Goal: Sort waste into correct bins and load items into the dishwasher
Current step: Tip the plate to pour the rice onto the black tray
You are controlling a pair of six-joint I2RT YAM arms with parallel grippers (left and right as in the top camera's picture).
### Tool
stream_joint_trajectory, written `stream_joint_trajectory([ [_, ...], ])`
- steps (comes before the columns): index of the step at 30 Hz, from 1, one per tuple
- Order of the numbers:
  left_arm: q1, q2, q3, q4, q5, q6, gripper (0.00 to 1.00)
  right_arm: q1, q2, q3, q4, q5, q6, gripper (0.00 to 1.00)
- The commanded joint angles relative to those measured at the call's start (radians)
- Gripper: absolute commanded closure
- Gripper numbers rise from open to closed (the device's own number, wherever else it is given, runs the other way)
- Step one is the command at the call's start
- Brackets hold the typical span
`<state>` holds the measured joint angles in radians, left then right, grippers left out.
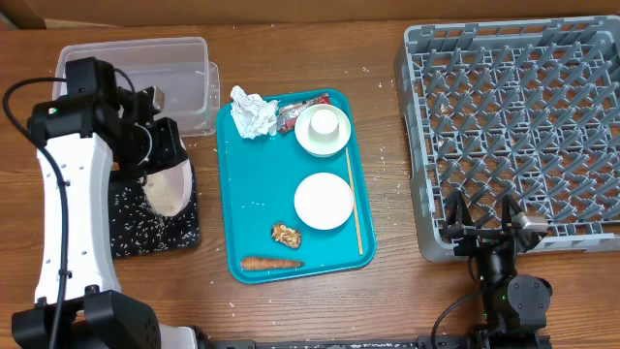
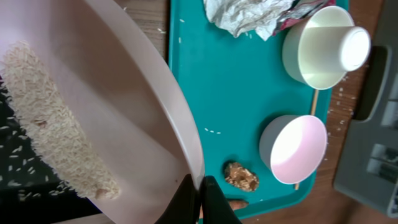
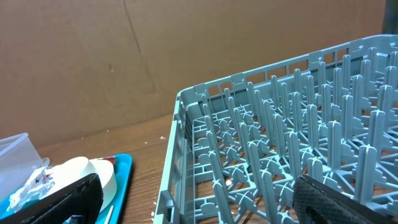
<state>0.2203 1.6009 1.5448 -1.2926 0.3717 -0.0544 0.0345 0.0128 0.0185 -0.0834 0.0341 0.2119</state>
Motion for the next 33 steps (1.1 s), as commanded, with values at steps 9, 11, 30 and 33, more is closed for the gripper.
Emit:
stream_joint_trajectory([
  [9, 0.148, -0.011, -0.020, -0.031, 0.225, 0.142, 0.96, 0.004, -0.010, -0.010, 0.003, 0.013, -0.003, 0.00],
  [11, 0.167, -0.011, -0.020, -0.042, 0.253, 0.162, 0.96, 0.004, -0.010, -0.010, 0.003, 0.013, -0.003, 0.00],
  [30, 0.226, -0.011, -0.020, -0.084, 0.404, 0.267, 0.96, 0.004, -0.010, -0.010, 0.003, 0.013, -0.003, 0.00],
  [33, 0.245, -0.011, -0.020, -0.103, 0.441, 0.269, 0.96, 0.004, -0.010, -0.010, 0.003, 0.013, -0.003, 0.00],
])
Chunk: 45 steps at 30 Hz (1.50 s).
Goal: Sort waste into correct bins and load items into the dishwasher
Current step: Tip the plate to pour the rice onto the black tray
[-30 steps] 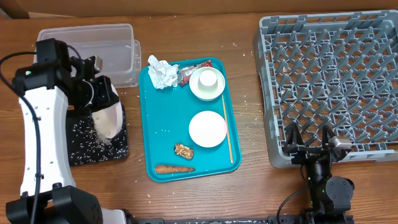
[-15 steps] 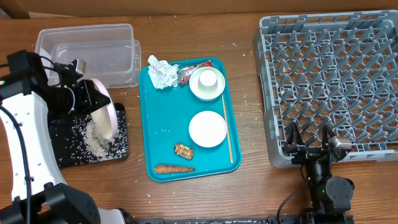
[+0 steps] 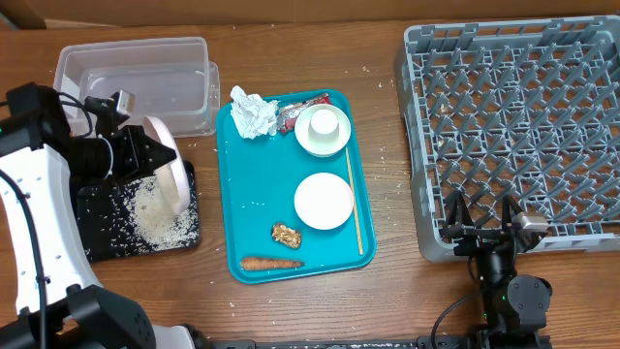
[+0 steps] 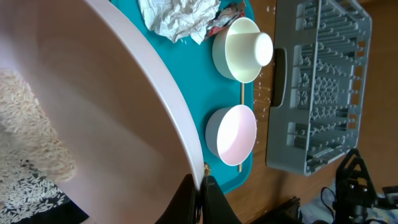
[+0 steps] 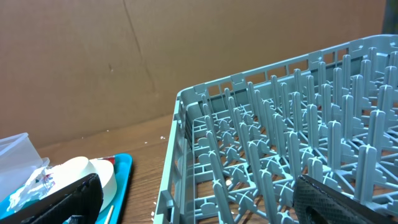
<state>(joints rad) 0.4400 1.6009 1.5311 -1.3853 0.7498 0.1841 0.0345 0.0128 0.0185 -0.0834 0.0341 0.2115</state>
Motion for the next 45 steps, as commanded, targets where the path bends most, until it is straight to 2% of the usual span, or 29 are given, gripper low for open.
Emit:
stream_joint_trajectory([
  [1, 0.031, -0.011, -0.006, -0.010, 0.061, 0.032, 0.96, 0.004, -0.010, -0.010, 0.003, 0.013, -0.003, 0.00],
  [5, 0.056, -0.011, -0.006, 0.005, 0.003, 0.037, 0.96, 0.004, -0.010, -0.010, 0.003, 0.013, -0.003, 0.00],
  [13, 0.103, -0.011, -0.006, -0.032, 0.095, 0.094, 0.96, 0.004, -0.010, -0.010, 0.003, 0.013, -0.003, 0.00],
  [22, 0.132, -0.011, -0.006, -0.021, 0.089, 0.095, 0.96, 0.004, -0.010, -0.010, 0.003, 0.013, -0.003, 0.00],
  [24, 0.136, -0.011, -0.006, -0.066, 0.149, 0.135, 0.96, 0.004, -0.010, -0.010, 0.003, 0.013, -0.003, 0.00],
  [26, 0.136, -0.011, -0.006, -0.077, 0.148, 0.197, 0.96, 0.004, -0.010, -0.010, 0.003, 0.013, -0.003, 0.00],
  [29, 0.140, -0.011, -0.012, -0.042, 0.128, 0.123, 0.96, 0.004, -0.010, -0.010, 0.003, 0.013, -0.003, 0.00],
  [32, 0.145, -0.011, -0.012, -0.056, 0.183, 0.178, 0.96, 0.004, -0.010, -0.010, 0.003, 0.013, -0.003, 0.00],
  [40, 0.172, -0.004, -0.016, -0.067, 0.188, 0.140, 0.96, 0.004, -0.010, -0.010, 0.003, 0.013, -0.003, 0.00],
  [41, 0.175, -0.004, -0.017, -0.090, 0.213, 0.150, 0.96, 0.004, -0.010, -0.010, 0.003, 0.013, -0.003, 0.00],
  [42, 0.175, -0.005, -0.017, -0.133, 0.245, 0.244, 0.96, 0.004, -0.010, -0.010, 0.003, 0.013, -0.003, 0.00],
  [43, 0.175, -0.004, -0.017, -0.129, 0.233, 0.272, 0.96, 0.004, -0.010, -0.010, 0.003, 0.013, -0.003, 0.00],
  [45, 0.177, -0.004, -0.020, -0.111, 0.211, 0.222, 0.96, 0.004, -0.010, -0.010, 0.003, 0.013, -0.003, 0.00],
])
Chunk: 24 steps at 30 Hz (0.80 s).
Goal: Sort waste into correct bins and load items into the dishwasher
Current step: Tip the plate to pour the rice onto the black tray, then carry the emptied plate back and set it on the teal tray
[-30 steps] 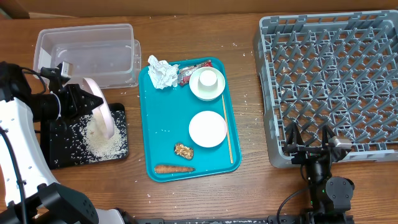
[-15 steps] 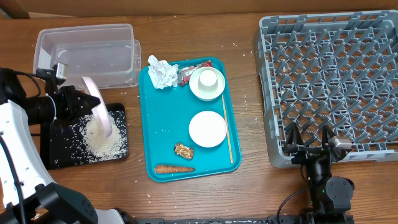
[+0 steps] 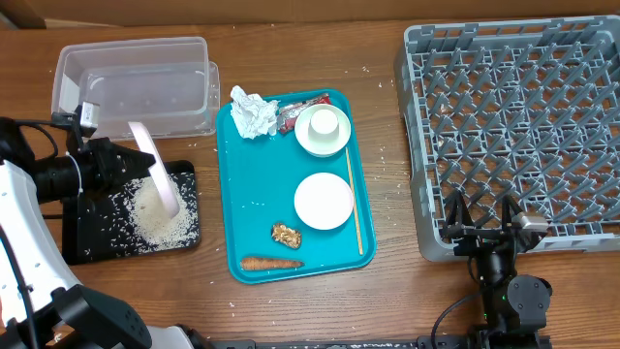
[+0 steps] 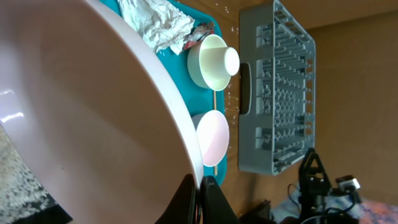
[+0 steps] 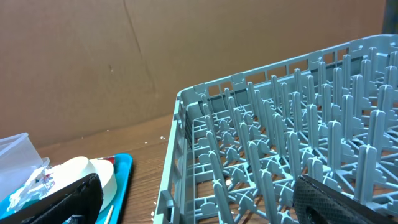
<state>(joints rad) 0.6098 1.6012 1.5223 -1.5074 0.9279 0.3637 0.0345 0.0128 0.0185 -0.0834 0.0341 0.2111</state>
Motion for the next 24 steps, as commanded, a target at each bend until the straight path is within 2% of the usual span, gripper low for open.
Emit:
stream_joint_trajectory([
  [1, 0.007, -0.005, -0.011, -0.003, 0.058, 0.034, 0.96, 0.004, -0.010, -0.010, 0.003, 0.013, -0.003, 0.00],
  [4, 0.007, -0.005, -0.011, 0.013, 0.110, 0.099, 0.96, 0.004, -0.010, -0.010, 0.003, 0.013, -0.003, 0.00],
  [6, 0.007, -0.004, -0.012, 0.013, 0.106, 0.049, 0.96, 0.004, -0.010, -0.010, 0.003, 0.013, -0.003, 0.00],
  [10, 0.007, -0.005, -0.012, 0.034, 0.063, 0.066, 0.96, 0.004, -0.010, -0.010, 0.003, 0.013, -0.003, 0.00],
  [12, 0.007, -0.005, -0.012, 0.015, 0.034, 0.007, 0.96, 0.004, -0.010, -0.010, 0.003, 0.013, -0.003, 0.00],
  [13, 0.007, -0.006, -0.012, -0.013, 0.047, 0.019, 0.96, 0.004, -0.010, -0.010, 0.003, 0.013, -0.003, 0.00],
  [16, 0.000, -0.006, -0.012, -0.079, 0.105, 0.194, 0.96, 0.004, -0.010, -0.010, 0.003, 0.013, -0.003, 0.00],
  [24, -0.014, -0.006, -0.012, -0.113, 0.101, 0.203, 0.96, 0.004, -0.010, -0.010, 0.003, 0.013, -0.003, 0.00],
])
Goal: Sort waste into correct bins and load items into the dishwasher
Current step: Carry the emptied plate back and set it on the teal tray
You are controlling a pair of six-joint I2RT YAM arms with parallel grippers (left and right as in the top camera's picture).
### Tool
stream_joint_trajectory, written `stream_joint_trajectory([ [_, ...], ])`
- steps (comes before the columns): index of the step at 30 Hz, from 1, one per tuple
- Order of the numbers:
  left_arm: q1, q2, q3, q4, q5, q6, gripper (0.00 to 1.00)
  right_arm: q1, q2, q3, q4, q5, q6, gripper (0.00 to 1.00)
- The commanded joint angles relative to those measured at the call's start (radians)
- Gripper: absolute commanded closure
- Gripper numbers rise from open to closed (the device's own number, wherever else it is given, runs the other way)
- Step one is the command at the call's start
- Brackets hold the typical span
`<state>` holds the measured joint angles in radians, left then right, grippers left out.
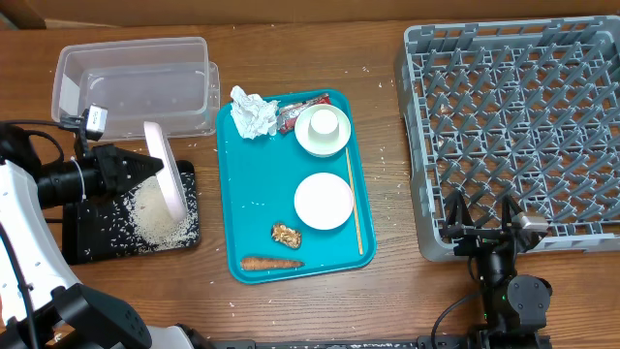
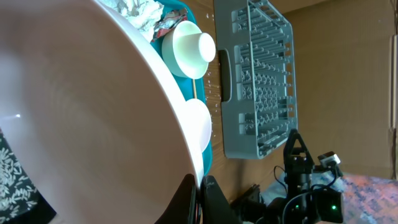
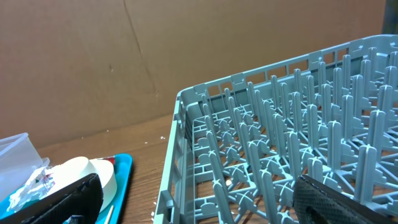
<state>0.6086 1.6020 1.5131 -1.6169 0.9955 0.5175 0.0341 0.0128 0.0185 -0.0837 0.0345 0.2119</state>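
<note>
My left gripper [image 1: 145, 168] is shut on the rim of a pink plate [image 1: 167, 180], which stands on edge over the black bin [image 1: 92, 242]. A pile of rice [image 1: 155, 217] lies in that bin. In the left wrist view the plate's [image 2: 81, 112] bare face fills the left side, and my left gripper [image 2: 200, 186] pinches its rim. My right gripper [image 1: 481, 221] rests open at the front edge of the grey dish rack [image 1: 513, 126]. Its fingers [image 3: 62, 199] stand wide apart in the right wrist view, with nothing between them.
The teal tray [image 1: 242, 184] holds crumpled paper [image 1: 253, 111], a wrapper [image 1: 291, 114], a cup in a bowl [image 1: 323, 129], a white bowl [image 1: 324, 201], a chopstick [image 1: 355, 204], a food scrap [image 1: 286, 234] and a carrot [image 1: 271, 263]. A clear tub [image 1: 136, 73] stands at the back left.
The plate has shifted slightly right over the black bin and is tipped a little further. My left gripper still holds its rim. The right arm has not moved.
At first my left gripper held the plate tilted over the black bin with rice still on it. Then the plate was steeper and rice lay in the bin. Later it stood on edge with its face nearly bare, as it does now.
</note>
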Motion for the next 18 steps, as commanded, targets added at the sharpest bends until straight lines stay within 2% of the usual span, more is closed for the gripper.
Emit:
stream_joint_trajectory([
  [1, -0.019, -0.007, -0.003, -0.007, 0.034, 0.049, 0.96, 0.004, -0.010, -0.010, 0.003, 0.013, -0.003, 0.00],
  [5, -0.081, -0.007, -0.003, -0.018, 0.032, 0.060, 0.96, 0.004, -0.010, -0.010, 0.003, 0.013, -0.003, 0.00],
  [14, -0.356, -0.007, -0.003, 0.013, 0.013, 0.056, 0.96, 0.004, -0.010, -0.010, 0.003, 0.013, -0.003, 0.00],
  [18, -0.501, -0.007, -0.003, 0.120, -0.129, -0.111, 0.96, 0.004, -0.010, -0.010, 0.003, 0.013, -0.003, 0.00],
])
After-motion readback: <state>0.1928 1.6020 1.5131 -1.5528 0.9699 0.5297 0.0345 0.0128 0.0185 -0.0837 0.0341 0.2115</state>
